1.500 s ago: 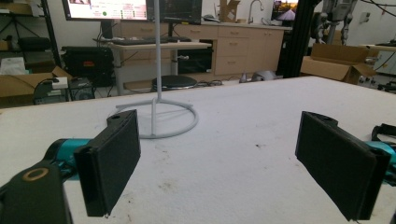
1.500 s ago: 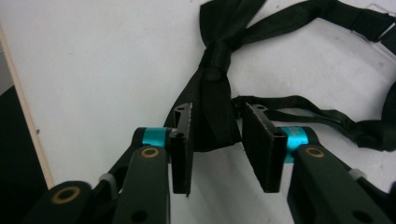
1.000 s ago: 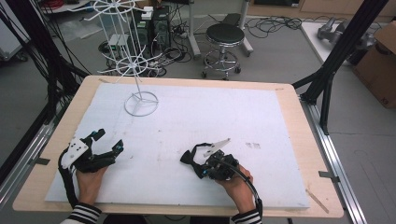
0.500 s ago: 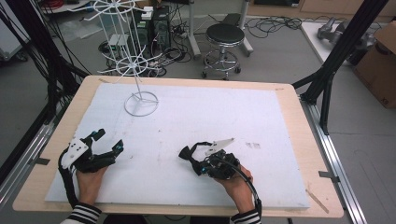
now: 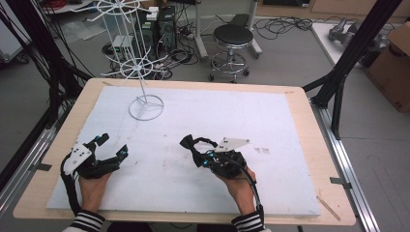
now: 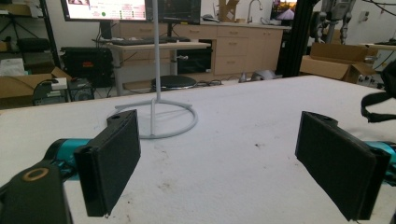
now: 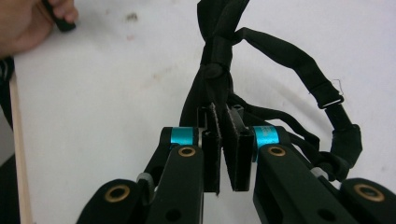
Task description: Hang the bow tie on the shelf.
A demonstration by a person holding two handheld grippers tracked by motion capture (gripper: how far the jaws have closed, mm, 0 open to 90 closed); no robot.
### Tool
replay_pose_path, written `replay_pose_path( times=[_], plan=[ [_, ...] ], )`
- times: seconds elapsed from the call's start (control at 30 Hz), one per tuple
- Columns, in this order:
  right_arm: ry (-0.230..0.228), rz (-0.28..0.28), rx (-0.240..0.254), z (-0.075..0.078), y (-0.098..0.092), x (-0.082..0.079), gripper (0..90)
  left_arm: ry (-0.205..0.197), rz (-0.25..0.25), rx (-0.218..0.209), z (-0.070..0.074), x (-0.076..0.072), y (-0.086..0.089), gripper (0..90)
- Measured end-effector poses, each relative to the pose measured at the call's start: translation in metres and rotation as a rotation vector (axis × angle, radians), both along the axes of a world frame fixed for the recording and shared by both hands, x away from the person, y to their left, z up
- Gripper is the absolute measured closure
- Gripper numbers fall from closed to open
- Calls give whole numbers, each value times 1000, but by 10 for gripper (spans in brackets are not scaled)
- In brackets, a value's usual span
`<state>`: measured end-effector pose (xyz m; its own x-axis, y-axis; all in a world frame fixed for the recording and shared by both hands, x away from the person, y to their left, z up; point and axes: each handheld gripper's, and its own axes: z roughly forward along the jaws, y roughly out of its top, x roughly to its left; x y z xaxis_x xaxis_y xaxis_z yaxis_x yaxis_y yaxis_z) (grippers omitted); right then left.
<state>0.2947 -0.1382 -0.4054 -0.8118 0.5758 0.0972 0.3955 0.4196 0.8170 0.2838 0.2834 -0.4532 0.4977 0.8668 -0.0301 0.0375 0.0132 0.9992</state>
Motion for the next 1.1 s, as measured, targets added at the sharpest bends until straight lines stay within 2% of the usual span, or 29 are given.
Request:
replay_pose_path(
  times=[0.07, 0.13, 0.17, 0.2, 0.23, 0.27, 0.33, 0.4, 0.5, 0.53, 0.67, 0.77, 0.8, 0.83, 0.87, 1.1],
  plan=[
    [-10, -3, 14, 1, 1, 1, 862, -1, -1, 1, 0, 0, 0, 145],
    [-56, -18, 47, 4, 4, 1, 862, 0, 0, 1, 0, 0, 0, 145],
    [-56, -18, 47, 4, 4, 1, 862, 0, 0, 1, 0, 0, 0, 145],
    [-88, -27, 75, 6, 5, 1, 862, 0, 1, 0, 0, 0, 0, 145],
    [-88, -27, 75, 6, 5, 1, 862, 0, 0, 0, 0, 0, 0, 145],
    [-120, -31, 100, 8, 6, 2, 862, 0, -1, 0, 0, 0, 0, 145],
    [-128, -34, 115, 9, 7, 2, 862, -1, -1, 0, 0, 0, 0, 145],
    [-147, -38, 176, 12, 7, 6, 862, -1, -1, 1, 0, 0, 0, 146],
    [-168, -42, 204, 13, 7, 9, 862, -1, -1, 1, 0, 0, 0, 146],
    [-194, -45, 229, 15, 8, 12, 862, -1, -1, 2, 0, 0, 0, 146],
    [-201, -44, 249, 19, 10, 18, 862, -1, -1, 1, 0, 0, 0, 147],
    [-219, -40, 261, 27, 13, 25, 862, -1, -2, 1, 0, 0, 0, 147],
    [-231, -44, 280, 31, 14, 30, 862, -1, -2, 0, 0, 0, 0, 147],
    [-231, -44, 280, 31, 14, 30, 862, -1, -2, 1, 0, 0, 0, 147],
    [-221, -47, 307, 35, 15, 34, 862, -1, -2, 0, 0, 0, 0, 147],
    [-243, -71, 342, 42, 18, 42, 862, -3, -4, -1, 0, 0, 0, 150]
  ],
)
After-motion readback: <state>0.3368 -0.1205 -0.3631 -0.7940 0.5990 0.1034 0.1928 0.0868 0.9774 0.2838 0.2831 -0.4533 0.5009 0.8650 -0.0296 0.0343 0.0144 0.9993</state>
